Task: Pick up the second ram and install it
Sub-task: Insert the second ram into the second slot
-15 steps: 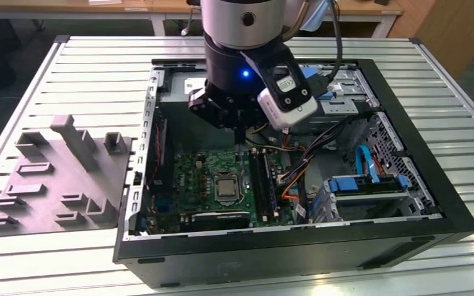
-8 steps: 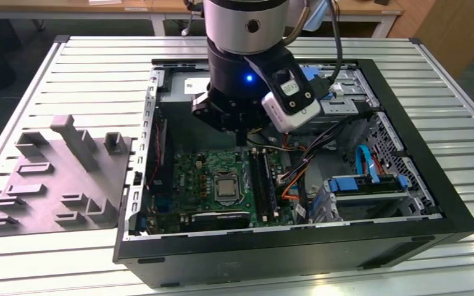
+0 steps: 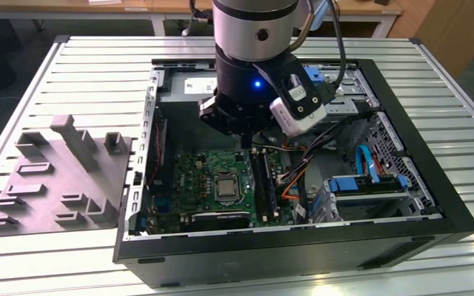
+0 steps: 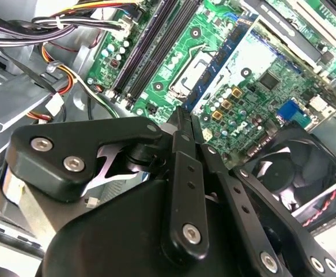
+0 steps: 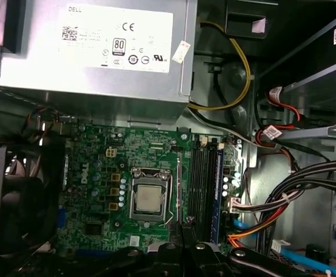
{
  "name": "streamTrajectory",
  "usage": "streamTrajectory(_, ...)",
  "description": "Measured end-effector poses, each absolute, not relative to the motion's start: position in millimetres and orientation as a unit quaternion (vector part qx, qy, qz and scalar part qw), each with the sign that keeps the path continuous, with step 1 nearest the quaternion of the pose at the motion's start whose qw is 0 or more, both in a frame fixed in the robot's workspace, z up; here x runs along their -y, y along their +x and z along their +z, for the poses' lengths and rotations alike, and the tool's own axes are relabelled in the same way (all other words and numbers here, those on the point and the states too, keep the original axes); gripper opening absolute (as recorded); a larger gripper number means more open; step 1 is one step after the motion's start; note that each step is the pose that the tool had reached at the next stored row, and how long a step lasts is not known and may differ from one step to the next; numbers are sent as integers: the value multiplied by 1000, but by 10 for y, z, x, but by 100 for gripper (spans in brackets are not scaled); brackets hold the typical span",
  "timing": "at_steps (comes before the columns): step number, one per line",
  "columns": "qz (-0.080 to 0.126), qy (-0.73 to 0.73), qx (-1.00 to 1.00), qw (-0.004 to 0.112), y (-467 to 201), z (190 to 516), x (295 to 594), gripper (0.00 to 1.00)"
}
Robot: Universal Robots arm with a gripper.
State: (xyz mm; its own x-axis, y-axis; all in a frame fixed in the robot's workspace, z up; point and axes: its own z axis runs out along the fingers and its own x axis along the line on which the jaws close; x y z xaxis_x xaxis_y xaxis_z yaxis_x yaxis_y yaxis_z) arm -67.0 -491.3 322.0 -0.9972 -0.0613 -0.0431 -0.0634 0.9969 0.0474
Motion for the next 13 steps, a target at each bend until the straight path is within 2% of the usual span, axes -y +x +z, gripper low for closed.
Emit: streamTrajectory(13,24,-31,-999,21,-651,3033,4912,12)
